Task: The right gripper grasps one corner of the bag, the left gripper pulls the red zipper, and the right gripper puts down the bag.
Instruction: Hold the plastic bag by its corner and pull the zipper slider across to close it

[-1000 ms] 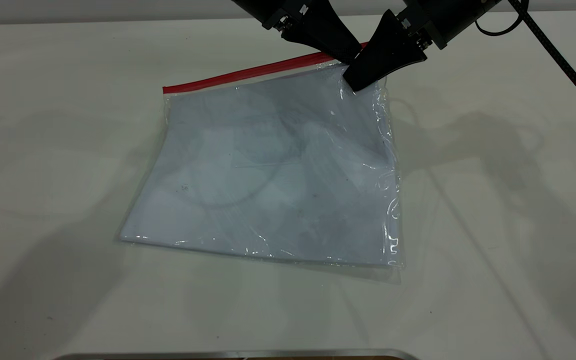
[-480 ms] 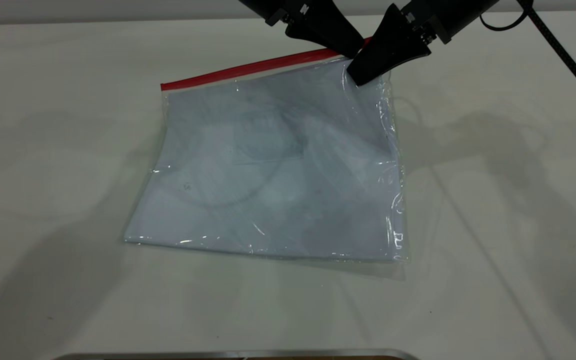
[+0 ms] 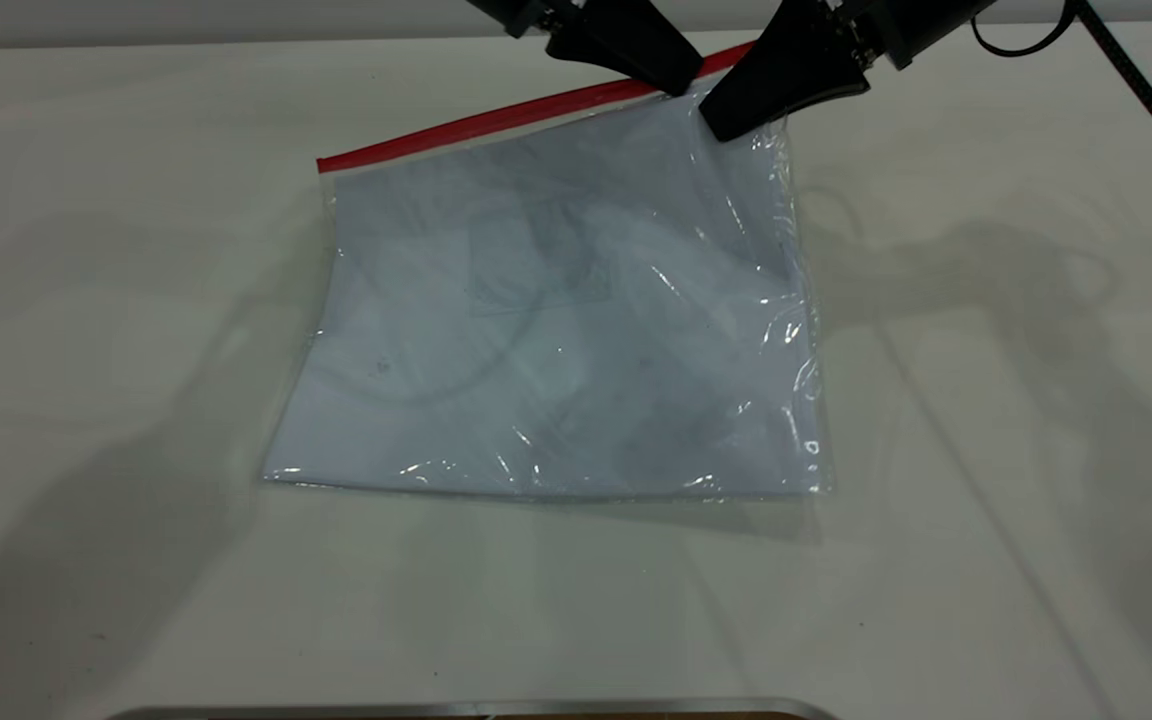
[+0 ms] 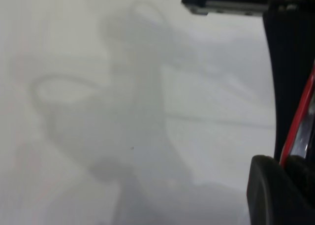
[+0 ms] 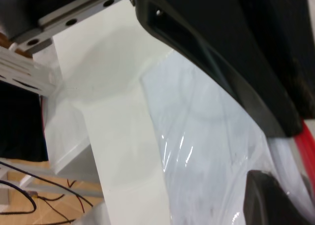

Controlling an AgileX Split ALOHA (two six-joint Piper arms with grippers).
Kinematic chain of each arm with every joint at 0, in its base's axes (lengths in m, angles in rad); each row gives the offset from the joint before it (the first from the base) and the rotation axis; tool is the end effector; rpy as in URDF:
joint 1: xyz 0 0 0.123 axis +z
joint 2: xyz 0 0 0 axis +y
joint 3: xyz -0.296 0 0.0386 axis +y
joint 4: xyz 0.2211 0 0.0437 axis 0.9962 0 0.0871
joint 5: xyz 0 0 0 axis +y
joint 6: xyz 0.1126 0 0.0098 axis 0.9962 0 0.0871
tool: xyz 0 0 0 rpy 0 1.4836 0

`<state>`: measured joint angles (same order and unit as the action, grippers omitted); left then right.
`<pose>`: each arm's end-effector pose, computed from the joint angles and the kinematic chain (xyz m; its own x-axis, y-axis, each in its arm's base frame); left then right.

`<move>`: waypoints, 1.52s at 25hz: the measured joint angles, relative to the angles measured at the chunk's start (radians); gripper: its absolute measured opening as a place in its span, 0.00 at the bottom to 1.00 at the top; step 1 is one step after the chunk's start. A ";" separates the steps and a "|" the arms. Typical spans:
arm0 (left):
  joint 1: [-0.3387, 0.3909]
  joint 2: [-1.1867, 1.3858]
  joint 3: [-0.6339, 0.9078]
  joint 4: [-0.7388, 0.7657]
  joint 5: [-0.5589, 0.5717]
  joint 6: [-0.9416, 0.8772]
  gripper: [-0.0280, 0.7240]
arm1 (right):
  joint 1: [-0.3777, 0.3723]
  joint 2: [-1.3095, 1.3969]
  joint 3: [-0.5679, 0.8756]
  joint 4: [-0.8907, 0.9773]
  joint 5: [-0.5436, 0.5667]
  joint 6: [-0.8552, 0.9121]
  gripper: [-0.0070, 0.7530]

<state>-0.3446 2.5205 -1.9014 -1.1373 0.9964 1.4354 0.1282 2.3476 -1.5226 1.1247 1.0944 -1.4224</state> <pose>0.4427 -0.2504 0.1057 -0.4177 0.5214 -0.7440 0.9084 0.2533 -0.3326 0.4112 0.1444 0.1074 -0.6644 -0.4542 -0.5935 -0.7470 0.3806 0.5451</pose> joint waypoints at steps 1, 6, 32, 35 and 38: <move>0.005 0.000 -0.001 0.004 0.004 0.000 0.12 | -0.003 0.000 0.000 0.006 0.003 -0.003 0.05; 0.033 0.000 -0.008 0.051 0.016 -0.018 0.12 | -0.019 0.000 0.000 0.020 0.016 -0.008 0.05; 0.262 0.000 -0.008 0.492 0.077 -0.292 0.12 | -0.098 0.000 0.000 0.042 0.018 -0.021 0.05; 0.268 0.000 -0.008 0.520 0.079 -0.338 0.12 | -0.098 0.000 0.000 0.043 0.018 -0.021 0.05; 0.276 0.000 -0.008 0.567 0.078 -0.359 0.12 | -0.098 0.000 0.000 0.047 0.015 -0.021 0.05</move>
<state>-0.0691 2.5205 -1.9094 -0.5705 1.0742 1.0766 0.0300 2.3476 -1.5226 1.1717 1.1095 -1.4435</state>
